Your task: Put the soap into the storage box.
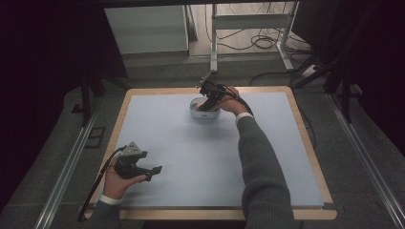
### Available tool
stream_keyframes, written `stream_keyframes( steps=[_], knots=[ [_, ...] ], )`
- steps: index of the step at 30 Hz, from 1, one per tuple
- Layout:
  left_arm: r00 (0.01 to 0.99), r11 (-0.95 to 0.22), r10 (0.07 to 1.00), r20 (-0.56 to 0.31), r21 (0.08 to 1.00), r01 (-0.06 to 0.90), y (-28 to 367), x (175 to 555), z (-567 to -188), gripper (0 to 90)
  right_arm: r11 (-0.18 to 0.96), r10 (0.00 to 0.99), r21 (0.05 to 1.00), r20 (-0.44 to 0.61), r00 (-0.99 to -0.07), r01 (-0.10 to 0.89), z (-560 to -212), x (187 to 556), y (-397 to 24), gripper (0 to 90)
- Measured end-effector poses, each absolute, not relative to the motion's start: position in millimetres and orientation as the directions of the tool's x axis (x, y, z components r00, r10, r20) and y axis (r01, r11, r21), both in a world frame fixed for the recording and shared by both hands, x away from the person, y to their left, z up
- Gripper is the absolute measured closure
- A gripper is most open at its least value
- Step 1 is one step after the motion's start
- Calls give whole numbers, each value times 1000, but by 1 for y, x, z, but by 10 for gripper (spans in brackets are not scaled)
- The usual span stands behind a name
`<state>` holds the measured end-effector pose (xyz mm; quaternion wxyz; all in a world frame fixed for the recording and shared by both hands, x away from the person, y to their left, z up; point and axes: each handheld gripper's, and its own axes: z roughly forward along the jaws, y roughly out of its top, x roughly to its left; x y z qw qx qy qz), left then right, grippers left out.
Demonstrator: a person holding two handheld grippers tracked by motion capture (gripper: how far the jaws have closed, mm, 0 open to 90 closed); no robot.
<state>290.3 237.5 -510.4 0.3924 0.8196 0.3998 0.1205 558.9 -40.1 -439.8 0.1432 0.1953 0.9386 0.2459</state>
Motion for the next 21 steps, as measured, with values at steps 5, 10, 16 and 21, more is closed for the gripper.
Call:
stream_keyframes(
  steps=[5, 10, 16, 21],
  knots=[
    [652, -377, 750, -111, 738, 559, 237, 290, -511, 115, 748, 493, 578, -156, -856, 326, -434, 551, -48, 265],
    [655, -384, 748, -109, 734, 560, 234, 291, -511, 115, 690, 542, 631, -125, -831, 355, -430, 539, -60, 216],
    [650, -382, 751, -110, 731, 565, 235, 292, -512, 115, 635, 578, 673, -86, -811, 381, -429, 519, -79, 201],
    [644, -376, 757, -113, 731, 569, 237, 292, -512, 114, 602, 603, 694, -71, -795, 395, -433, 502, -97, 196]
  ],
)
